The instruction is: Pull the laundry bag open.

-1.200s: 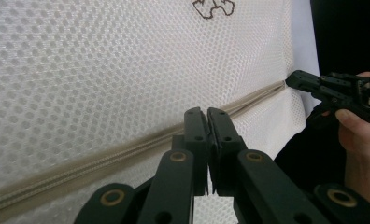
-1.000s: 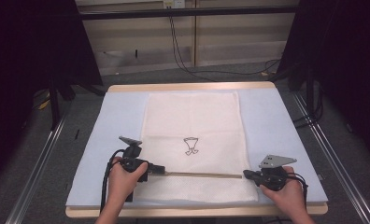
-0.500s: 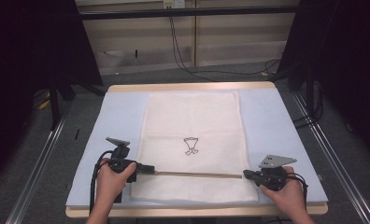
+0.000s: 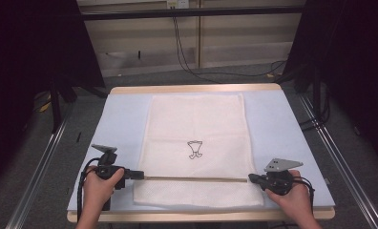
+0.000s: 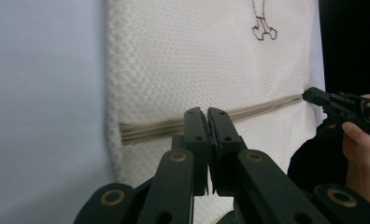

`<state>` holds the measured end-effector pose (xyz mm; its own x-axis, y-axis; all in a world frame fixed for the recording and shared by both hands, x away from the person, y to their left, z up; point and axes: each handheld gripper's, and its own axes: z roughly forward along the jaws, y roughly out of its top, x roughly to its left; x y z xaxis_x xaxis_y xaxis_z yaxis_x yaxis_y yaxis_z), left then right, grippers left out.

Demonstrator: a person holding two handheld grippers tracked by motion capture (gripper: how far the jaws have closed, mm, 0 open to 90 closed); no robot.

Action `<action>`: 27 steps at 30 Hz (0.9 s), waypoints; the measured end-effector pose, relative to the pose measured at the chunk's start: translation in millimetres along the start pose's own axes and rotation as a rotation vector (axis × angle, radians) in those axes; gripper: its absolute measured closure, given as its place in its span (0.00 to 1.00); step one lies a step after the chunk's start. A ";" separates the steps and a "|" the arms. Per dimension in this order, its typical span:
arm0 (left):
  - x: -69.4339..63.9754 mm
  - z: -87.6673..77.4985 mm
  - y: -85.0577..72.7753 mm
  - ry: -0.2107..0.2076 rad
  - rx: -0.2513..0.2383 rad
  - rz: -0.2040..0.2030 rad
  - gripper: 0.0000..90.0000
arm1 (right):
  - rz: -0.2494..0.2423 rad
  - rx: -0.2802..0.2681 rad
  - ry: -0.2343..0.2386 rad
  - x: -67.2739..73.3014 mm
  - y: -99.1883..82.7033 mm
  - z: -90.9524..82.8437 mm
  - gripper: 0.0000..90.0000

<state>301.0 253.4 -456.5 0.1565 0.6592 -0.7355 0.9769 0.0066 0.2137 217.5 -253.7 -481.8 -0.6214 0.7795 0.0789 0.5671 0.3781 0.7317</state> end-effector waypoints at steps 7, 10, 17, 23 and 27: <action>15.2 -13.6 -0.9 0.024 -0.028 -0.011 0.97 | -0.001 0.000 -0.001 -0.1 -0.1 -0.1 1.00; 18.5 -16.2 -1.3 0.027 -0.032 -0.019 0.97 | 0.001 -0.001 -0.001 -0.1 -0.1 -0.1 1.00; 29.1 -28.1 -4.2 0.077 -0.060 -0.052 0.97 | -0.002 -0.001 -0.001 0.0 -0.2 -0.1 1.00; 31.5 -31.6 -4.6 0.071 -0.054 -0.055 0.97 | 0.001 -0.002 0.000 -0.1 -0.2 -0.1 1.00; 34.5 -34.7 -6.6 0.055 -0.050 -0.065 0.97 | -0.006 -0.002 -0.006 0.3 -0.2 0.0 1.00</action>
<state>294.9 302.2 -461.0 0.0835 0.6964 -0.7128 0.9759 0.0875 0.1999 217.2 -253.5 -481.9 -0.6218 0.7800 0.0708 0.5621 0.3815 0.7339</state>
